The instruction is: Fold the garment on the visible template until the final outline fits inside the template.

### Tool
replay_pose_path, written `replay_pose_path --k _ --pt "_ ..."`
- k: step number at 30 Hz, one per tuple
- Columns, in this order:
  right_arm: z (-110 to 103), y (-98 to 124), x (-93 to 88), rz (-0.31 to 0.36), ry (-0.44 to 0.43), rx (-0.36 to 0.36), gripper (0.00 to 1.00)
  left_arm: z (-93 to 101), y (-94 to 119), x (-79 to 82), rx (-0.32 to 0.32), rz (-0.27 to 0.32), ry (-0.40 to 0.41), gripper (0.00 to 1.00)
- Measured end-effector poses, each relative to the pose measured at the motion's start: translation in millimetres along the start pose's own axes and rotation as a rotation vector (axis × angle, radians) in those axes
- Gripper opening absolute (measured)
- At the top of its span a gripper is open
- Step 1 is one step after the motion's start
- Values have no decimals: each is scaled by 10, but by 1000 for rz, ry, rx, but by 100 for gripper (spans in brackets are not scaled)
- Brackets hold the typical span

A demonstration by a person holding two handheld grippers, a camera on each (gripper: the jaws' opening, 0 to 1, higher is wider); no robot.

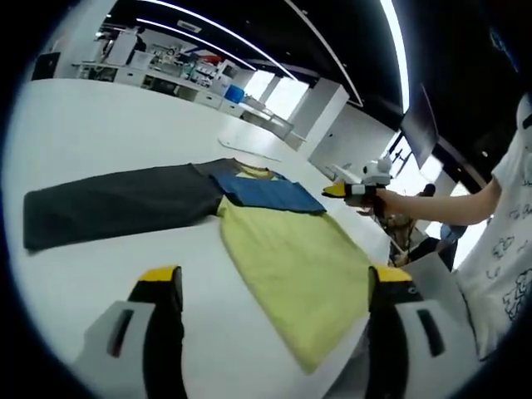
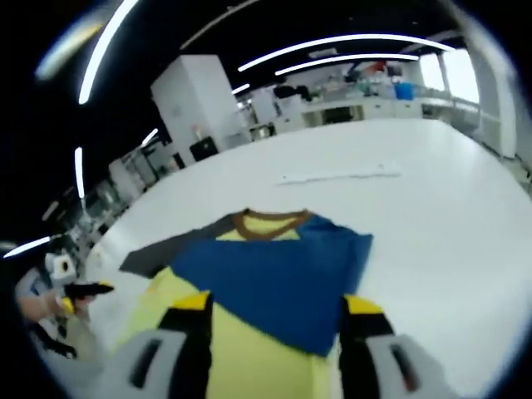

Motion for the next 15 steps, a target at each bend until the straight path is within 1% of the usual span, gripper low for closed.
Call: replay_pose_path --k 1,2,4,5,6,7,8,9,11,13,15 --pt "31 13 -16 2 -2 -5 53 6 -4 -1 0 -2 -1 90" --pt "78 32 -52 -10 -26 -19 51 10 -6 1 0 -3 -1 90" --pt "168 50 -80 -4 -55 -27 48 21 -11 5 -1 -4 -2 90" --pt "197 58 -92 -5 -75 -33 44 21 -12 7 0 -4 -2 90" --pt "188 96 -117 3 -95 -38 41 19 -13 7 1 -5 -2 90" --pt "189 113 -135 -3 -117 -42 38 19 -15 7 2 -6 -1 90" --pt "234 103 -131 2 -116 -40 35 20 -18 7 2 -8 -1 90" --pt "273 92 -147 -7 -113 -50 34 24 -21 7 2 -10 -2 90" --pt "288 96 -175 -20 -106 -60 30 34 -27 5 1 -14 -3 90" --pt "323 89 -222 -43 -135 -63 26 37 -32 0 1 -17 -4 90" --pt "354 78 -247 -47 -156 -61 22 33 -34 -7 3 -20 -4 90"
Point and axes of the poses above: the point that each gripper's makers call its tool centre point, and the gripper's own axes: y roughly backward along the fingers, z roughly to its right, x roughly out of its top, the point moved 8 cm from there along y, roughly backward along the fingers, and after that the axes turned 8 degrees about -y, right-handed, at the moved point
